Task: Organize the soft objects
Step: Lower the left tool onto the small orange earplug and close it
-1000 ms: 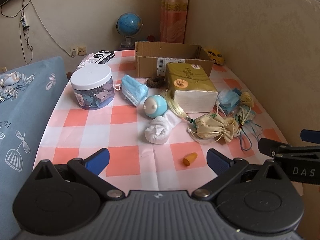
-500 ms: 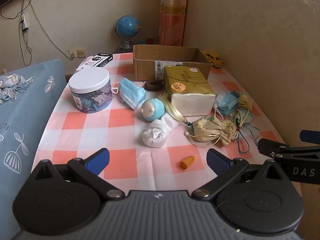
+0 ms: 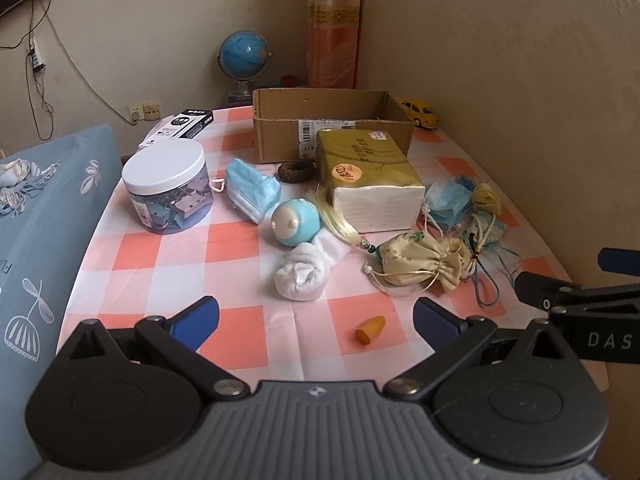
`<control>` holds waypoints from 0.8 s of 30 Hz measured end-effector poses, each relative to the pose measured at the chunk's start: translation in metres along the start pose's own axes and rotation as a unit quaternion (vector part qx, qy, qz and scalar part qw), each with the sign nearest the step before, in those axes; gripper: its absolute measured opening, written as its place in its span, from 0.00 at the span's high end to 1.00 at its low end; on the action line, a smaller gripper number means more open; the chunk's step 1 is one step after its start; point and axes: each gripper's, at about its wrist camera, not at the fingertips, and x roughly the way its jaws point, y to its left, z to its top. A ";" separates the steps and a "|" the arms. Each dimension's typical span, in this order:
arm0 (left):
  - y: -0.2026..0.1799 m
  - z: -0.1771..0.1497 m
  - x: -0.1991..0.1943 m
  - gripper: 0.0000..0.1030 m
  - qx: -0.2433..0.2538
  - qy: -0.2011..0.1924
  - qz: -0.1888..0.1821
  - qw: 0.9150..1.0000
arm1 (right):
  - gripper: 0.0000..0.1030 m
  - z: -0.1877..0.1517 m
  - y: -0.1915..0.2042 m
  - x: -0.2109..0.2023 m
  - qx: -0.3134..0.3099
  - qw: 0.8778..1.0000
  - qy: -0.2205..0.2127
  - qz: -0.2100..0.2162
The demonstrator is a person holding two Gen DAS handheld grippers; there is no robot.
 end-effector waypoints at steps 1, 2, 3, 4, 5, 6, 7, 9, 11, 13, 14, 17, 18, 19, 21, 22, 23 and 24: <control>0.000 0.000 0.002 0.01 0.003 -0.001 -0.001 1.000 | 0.00 0.000 -0.001 0.001 0.000 1.000 0.001 0.001; -0.001 0.001 0.003 0.01 0.006 -0.001 -0.002 1.000 | 0.00 0.001 -0.001 0.003 -0.001 1.000 0.000 0.001; -0.001 0.001 0.004 0.01 0.009 -0.001 -0.004 1.000 | 0.00 0.001 -0.001 0.004 -0.003 1.000 0.000 0.002; -0.001 0.001 0.006 0.01 0.012 -0.002 -0.006 1.000 | 0.00 0.001 -0.001 0.005 -0.005 1.000 -0.001 0.003; -0.001 0.001 0.007 0.01 0.015 -0.002 -0.008 1.000 | 0.00 0.001 -0.001 0.007 -0.007 1.000 -0.001 0.005; 0.000 0.001 0.009 0.01 0.017 -0.001 -0.010 1.000 | 0.00 0.001 -0.002 0.008 -0.008 1.000 -0.002 0.007; 0.000 0.001 0.010 0.01 0.019 -0.002 -0.012 1.000 | 0.00 0.000 -0.002 0.009 -0.011 1.000 -0.004 0.011; 0.000 0.000 0.013 0.01 0.025 -0.002 -0.016 1.000 | 0.00 0.000 -0.001 0.011 -0.018 1.000 -0.006 0.019; 0.000 -0.002 0.017 0.01 0.029 0.000 -0.020 0.999 | 0.00 0.000 0.000 0.014 -0.027 0.999 -0.008 0.027; 0.000 -0.004 0.020 0.01 0.034 0.001 -0.025 0.999 | 0.00 -0.001 0.001 0.016 -0.035 0.999 -0.013 0.034; 0.001 -0.005 0.022 0.01 0.036 0.002 -0.028 0.999 | 0.00 -0.002 0.001 0.017 -0.039 0.998 -0.016 0.037; 0.001 -0.008 0.028 0.01 0.043 0.007 -0.036 0.998 | 0.00 -0.004 0.000 0.022 -0.046 0.998 -0.019 0.042; 0.001 -0.010 0.030 0.01 0.048 0.009 -0.041 0.998 | 0.00 -0.006 -0.001 0.025 -0.047 0.998 -0.019 0.043; 0.001 -0.011 0.033 0.01 0.053 0.013 -0.045 0.998 | 0.00 -0.008 -0.003 0.028 -0.049 0.998 -0.017 0.043; 0.001 -0.014 0.036 0.01 0.060 0.017 -0.048 0.997 | 0.00 -0.014 -0.008 0.034 -0.051 0.998 -0.012 0.045; 0.001 -0.014 0.039 0.01 0.062 0.020 -0.048 0.997 | 0.00 -0.018 -0.011 0.038 -0.052 0.998 -0.008 0.044; 0.001 -0.015 0.041 0.01 0.063 0.023 -0.049 0.997 | 0.00 -0.021 -0.014 0.042 -0.053 0.998 -0.001 0.043; 0.000 -0.015 0.043 0.01 0.062 0.024 -0.051 0.996 | 0.00 -0.024 -0.017 0.046 -0.052 0.998 0.003 0.041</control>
